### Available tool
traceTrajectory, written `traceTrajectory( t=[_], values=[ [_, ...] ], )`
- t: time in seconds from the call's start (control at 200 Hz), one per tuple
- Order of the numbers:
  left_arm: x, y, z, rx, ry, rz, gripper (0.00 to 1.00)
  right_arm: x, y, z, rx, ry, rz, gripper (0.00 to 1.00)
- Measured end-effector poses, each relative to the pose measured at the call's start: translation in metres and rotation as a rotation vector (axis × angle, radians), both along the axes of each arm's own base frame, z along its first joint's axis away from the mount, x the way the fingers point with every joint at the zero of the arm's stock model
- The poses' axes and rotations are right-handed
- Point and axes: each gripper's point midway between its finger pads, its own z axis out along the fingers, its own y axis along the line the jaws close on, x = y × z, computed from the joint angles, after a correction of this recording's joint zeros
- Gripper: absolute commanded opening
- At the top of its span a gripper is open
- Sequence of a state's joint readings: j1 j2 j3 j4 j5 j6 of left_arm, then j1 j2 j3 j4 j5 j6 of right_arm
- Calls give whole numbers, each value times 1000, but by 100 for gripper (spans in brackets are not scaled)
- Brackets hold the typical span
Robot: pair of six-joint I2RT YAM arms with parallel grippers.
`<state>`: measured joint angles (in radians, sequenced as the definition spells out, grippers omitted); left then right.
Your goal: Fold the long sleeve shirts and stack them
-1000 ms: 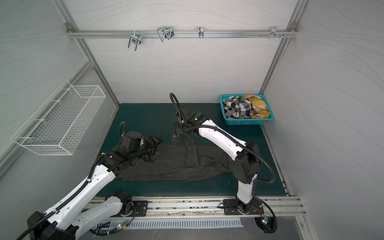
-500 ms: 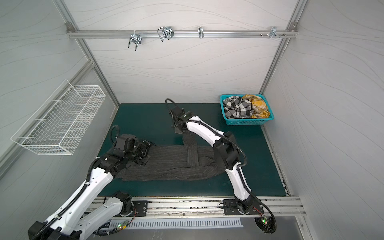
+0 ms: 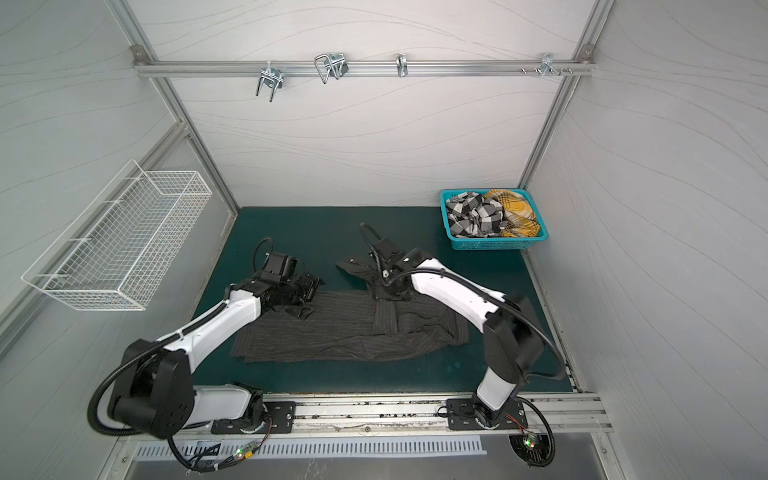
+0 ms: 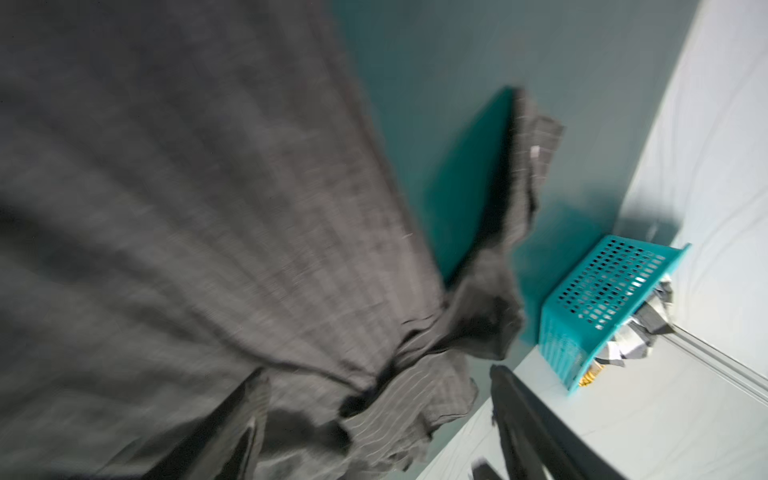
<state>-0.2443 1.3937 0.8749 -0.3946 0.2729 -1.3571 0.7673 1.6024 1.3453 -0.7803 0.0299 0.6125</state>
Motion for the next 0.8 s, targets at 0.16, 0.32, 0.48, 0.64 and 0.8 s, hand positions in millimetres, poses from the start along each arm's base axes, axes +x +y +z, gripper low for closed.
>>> traceTrajectory(
  t=[0.16, 0.32, 0.48, 0.64, 0.8],
  values=[
    [73, -8, 13, -26, -84, -29, 75, 7, -34, 26, 102, -7, -78, 52],
    [112, -14, -8, -28, -76, -73, 74, 3, -70, 0, 148, 124, -175, 49],
    [128, -28, -42, -59, -17, -122, 72, -2, -91, -6, 185, 178, -231, 48],
    [126, -37, -66, -75, 40, -143, 69, -7, -89, -3, 235, 203, -223, 46],
    [134, -50, -62, -88, 24, -161, 45, -14, -88, -11, 249, 243, -224, 42]
  ],
)
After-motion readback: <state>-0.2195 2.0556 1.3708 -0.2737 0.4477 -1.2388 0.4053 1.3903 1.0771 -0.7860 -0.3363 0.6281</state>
